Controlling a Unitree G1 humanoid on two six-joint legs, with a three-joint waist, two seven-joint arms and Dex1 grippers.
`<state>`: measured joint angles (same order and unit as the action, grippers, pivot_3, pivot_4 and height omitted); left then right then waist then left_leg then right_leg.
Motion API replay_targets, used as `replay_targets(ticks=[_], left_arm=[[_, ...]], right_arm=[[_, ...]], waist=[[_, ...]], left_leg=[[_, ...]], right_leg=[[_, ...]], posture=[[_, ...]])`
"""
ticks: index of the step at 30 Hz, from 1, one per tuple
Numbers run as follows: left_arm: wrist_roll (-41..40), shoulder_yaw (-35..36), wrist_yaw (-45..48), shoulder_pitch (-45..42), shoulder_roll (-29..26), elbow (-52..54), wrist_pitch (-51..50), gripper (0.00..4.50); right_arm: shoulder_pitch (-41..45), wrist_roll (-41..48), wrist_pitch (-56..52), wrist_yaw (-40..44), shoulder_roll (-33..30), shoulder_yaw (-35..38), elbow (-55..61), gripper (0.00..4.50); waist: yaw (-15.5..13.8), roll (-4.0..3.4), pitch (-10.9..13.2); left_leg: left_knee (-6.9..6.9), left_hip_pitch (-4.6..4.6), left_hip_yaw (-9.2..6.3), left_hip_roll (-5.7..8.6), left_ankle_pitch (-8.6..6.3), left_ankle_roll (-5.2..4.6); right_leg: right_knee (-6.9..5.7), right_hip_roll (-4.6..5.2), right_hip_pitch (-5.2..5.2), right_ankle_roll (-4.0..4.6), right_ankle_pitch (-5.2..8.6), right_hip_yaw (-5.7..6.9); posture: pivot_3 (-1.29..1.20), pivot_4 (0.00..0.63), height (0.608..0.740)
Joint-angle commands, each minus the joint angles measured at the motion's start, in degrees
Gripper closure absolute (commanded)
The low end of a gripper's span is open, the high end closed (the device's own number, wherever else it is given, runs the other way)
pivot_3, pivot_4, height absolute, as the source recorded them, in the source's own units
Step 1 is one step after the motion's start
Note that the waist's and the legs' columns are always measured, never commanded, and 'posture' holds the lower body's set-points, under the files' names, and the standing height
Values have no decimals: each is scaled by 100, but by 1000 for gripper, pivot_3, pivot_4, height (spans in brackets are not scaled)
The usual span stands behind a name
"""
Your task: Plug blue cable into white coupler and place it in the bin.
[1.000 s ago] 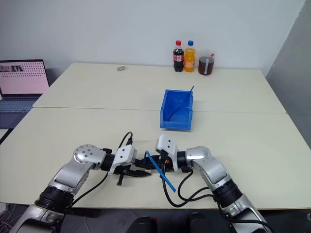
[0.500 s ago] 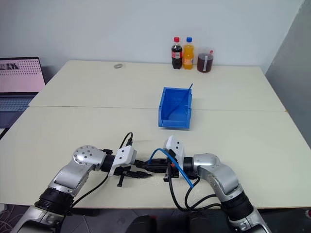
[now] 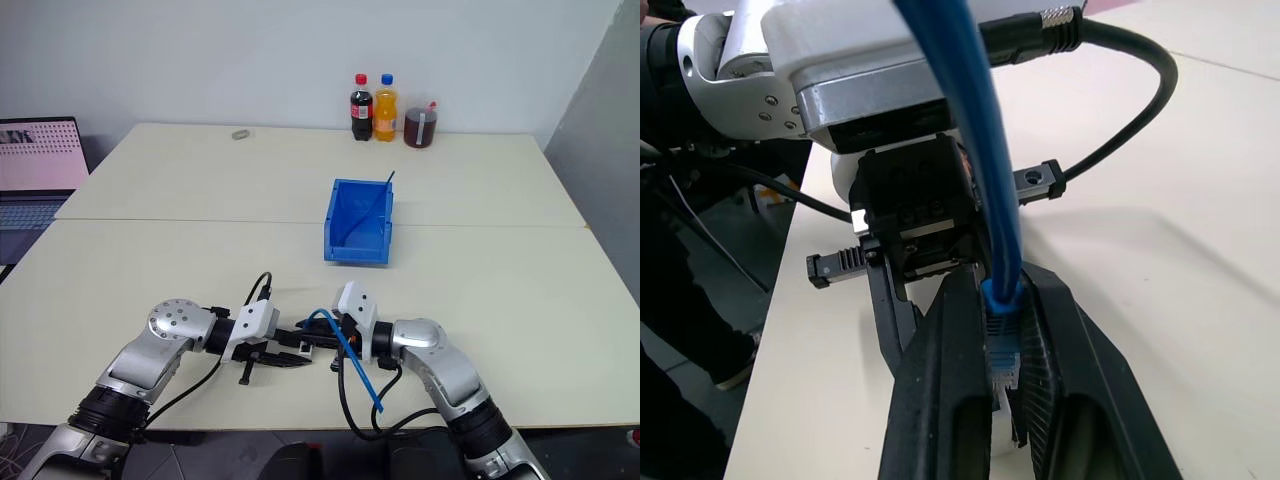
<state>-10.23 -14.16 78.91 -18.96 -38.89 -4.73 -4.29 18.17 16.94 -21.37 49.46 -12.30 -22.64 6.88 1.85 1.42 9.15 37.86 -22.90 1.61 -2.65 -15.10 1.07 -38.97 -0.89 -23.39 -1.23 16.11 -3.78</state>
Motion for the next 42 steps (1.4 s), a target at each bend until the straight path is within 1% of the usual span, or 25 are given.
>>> replay_targets(ticks=[1,10,23,35,42], left_arm=[[-62,63,67,-8,-105,65,83,3723],[-59,58,121,-5,-163,-16,137,3723],[-58,35,158,-4,-203,-24,173,3723],[-65,40,147,16,-199,-3,172,3723],[-58,34,172,6,-189,-2,179,3723]], right_arm=[[-23,9,219,136,-9,-40,92,4389],[-126,-13,283,274,-188,-176,338,4389],[9,-199,610,196,-56,-178,-107,4390],[-198,-306,628,335,-136,-404,4,4390],[-55,-402,716,473,-180,-481,-264,4390]], waist=[[0,-1,0],[0,0,1],[3,0,1],[3,0,0],[3,0,0]], left_leg=[[0,0,-1,0,0,0],[0,0,-1,-2,0,0],[1,2,-2,-2,0,0],[1,2,-1,-2,0,0],[1,2,0,-2,0,0]], right_leg=[[0,-1,0,0,0,0],[-2,-1,0,1,0,0],[-3,-3,0,1,0,0],[-5,-3,0,2,0,0],[-5,-3,0,2,0,1]], posture=[[0,150,740],[0,150,740],[0,150,740],[0,150,740],[0,150,740]])
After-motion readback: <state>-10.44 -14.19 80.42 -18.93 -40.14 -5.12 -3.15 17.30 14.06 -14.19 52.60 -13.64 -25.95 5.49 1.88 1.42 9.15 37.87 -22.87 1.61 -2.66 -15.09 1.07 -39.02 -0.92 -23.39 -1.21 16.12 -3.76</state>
